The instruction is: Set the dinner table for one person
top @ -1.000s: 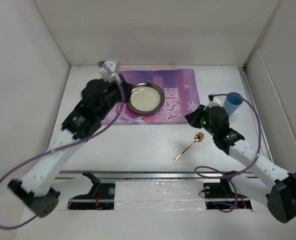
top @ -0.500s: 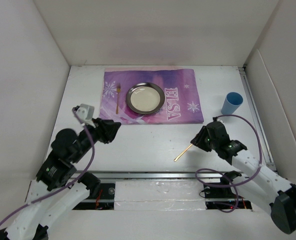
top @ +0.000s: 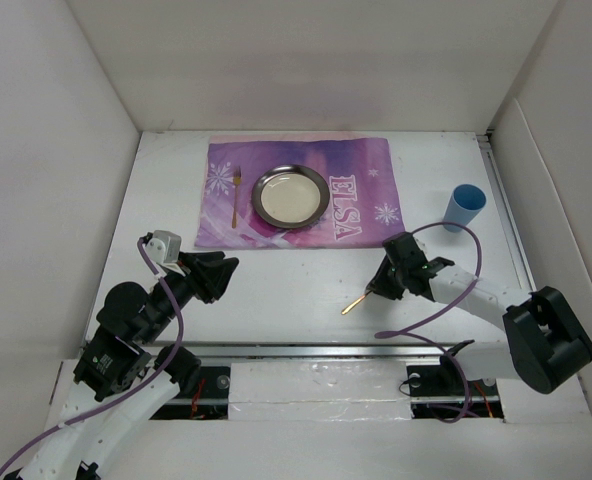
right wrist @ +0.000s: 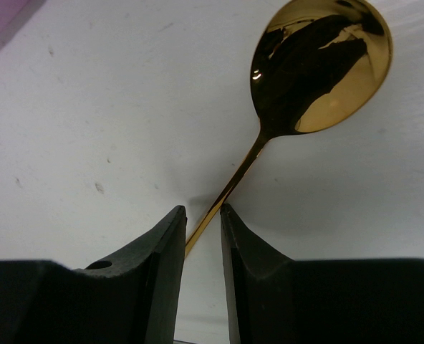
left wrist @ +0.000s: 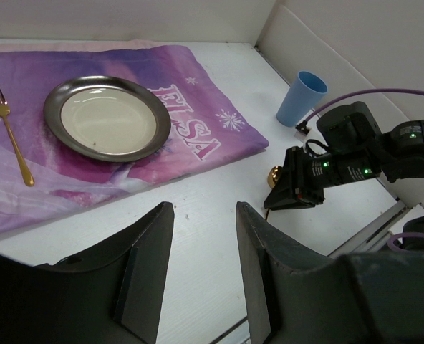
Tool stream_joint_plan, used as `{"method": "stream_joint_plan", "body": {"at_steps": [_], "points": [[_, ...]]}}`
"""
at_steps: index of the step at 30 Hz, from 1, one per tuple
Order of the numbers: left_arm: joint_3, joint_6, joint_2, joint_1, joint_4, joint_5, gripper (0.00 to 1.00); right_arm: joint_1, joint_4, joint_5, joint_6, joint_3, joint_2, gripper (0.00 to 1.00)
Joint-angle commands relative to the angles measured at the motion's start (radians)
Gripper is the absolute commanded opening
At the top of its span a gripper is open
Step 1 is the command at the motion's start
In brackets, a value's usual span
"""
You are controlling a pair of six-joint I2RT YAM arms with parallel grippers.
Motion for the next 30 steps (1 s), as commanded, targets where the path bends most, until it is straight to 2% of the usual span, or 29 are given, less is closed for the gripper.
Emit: {"method": "stream_joint_plan", "body": {"at_steps": [1,8,12,14,20,24,30], "points": [[0.007,0.015,-0.022,0.002,0.054,0.015,0.37,0.027,-0.026,0.034,0.038,0.024,0.062,0.32],[0.001,0.002,-0.105,0.002,0.06,-0.045,0.38,0.027,-0.168,0.02,0.007,0.147,0.174,0.31],[-0.004,-0.008,-0.114,0.002,0.057,-0.051,0.39,0.027,-0.355,0.064,-0.019,0.282,0.263,0.32],[-0.002,-0.01,-0.12,0.002,0.057,-0.051,0.4,-0.013,-0.4,0.111,-0.036,0.322,0.28,0.32],[-0.001,-0.017,-0.143,0.002,0.053,-0.109,0.4,-0.114,-0.4,0.112,-0.051,0.316,0.257,0.36],[-0.004,-0.019,-0.145,0.002,0.053,-0.106,0.4,-0.123,-0.4,0.127,-0.068,0.357,0.326,0.39],[-0.005,-0.019,-0.145,0.002,0.054,-0.109,0.4,-0.123,-0.438,0.112,-0.108,0.431,0.407,0.36]]}}
